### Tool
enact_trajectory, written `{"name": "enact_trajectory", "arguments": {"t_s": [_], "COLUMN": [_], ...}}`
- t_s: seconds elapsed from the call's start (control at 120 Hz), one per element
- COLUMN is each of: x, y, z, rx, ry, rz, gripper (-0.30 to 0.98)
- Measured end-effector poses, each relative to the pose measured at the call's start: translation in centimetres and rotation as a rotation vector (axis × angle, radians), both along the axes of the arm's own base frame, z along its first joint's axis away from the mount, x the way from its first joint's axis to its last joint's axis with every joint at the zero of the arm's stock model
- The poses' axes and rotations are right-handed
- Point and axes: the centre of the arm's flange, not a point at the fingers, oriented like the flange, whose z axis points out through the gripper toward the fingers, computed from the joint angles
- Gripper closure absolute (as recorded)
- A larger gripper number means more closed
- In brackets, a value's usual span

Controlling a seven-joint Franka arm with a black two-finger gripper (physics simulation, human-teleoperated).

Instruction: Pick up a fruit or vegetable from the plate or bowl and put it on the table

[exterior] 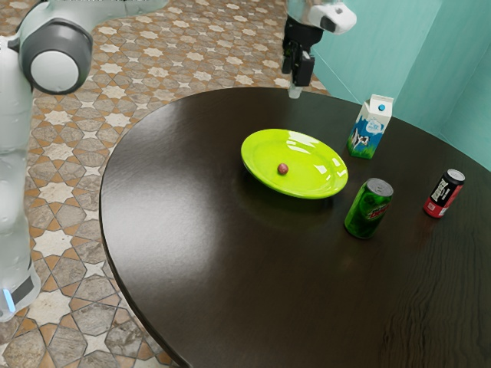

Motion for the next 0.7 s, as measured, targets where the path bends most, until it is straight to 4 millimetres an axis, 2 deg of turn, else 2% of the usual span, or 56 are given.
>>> {"name": "enact_trajectory", "arguments": {"t_s": [0.083, 0.192, 0.275, 0.325, 0.367, 0.4, 0.475, 0.558, 0.7], "x": [0.6, 1.1, 2.5, 2.7, 2.7, 2.7, 1.9, 0.8, -1.1], "y": [-1.4, -2.3, -1.6, -0.8, -0.9, -1.6, -2.8, -3.0, -2.5], "z": [-1.3, -2.4, -4.7, -5.3, -5.4, -5.5, -7.9, -9.7, -11.2], "rx": [0.000, -0.023, -0.074, -0.098, -0.110, -0.116, -0.126, -0.125, -0.071], "ry": [0.025, 0.044, 0.085, 0.096, 0.097, 0.103, 0.174, 0.229, 0.276], "rz": [-0.004, 0.007, 0.036, 0.058, 0.065, 0.064, 0.082, 0.120, 0.175], "gripper": [0.00, 0.00, 0.00, 0.00, 0.00, 0.00, 0.00, 0.00, 0.00]}}
